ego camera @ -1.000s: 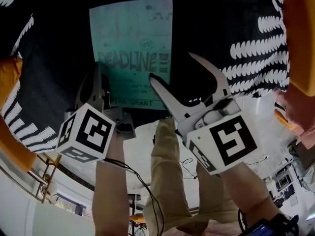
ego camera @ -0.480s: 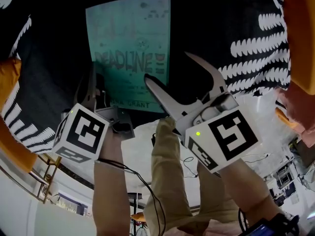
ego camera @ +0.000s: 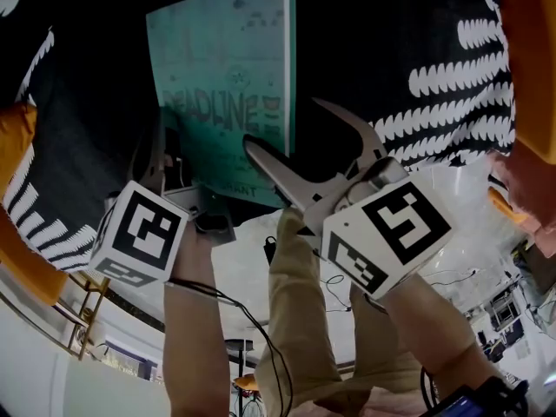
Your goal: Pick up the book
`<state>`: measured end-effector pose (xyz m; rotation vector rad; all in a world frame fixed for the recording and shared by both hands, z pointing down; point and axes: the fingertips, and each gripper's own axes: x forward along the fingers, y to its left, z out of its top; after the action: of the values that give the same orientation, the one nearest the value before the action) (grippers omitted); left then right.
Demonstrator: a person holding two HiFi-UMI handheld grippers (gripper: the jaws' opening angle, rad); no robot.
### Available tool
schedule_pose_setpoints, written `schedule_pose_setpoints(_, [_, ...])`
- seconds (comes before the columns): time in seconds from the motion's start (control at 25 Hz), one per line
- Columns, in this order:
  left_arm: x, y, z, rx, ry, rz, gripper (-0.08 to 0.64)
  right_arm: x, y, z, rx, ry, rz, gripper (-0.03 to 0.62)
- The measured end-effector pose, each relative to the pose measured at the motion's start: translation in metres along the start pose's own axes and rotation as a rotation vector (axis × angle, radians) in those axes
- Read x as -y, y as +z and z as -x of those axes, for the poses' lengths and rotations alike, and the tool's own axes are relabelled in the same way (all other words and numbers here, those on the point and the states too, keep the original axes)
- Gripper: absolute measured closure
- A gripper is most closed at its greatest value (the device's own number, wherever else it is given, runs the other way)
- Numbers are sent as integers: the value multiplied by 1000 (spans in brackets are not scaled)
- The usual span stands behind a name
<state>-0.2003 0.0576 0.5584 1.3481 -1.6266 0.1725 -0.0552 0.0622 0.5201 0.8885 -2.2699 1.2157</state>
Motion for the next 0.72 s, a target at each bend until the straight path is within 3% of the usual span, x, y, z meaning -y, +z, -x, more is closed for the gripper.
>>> schedule_pose_setpoints(0.24, [1, 0, 1, 0, -10, -15, 549, -6, -6, -6, -9, 40, -94, 282])
schedule_pose_setpoints(0.56, [2, 0, 1, -3, -19, -36, 549, 8, -5, -8, -2, 36, -248, 373])
schedule_pose_setpoints(0.72, [3, -2, 1, 2, -25, -41, 549, 10, -6, -6, 13, 44, -282, 382])
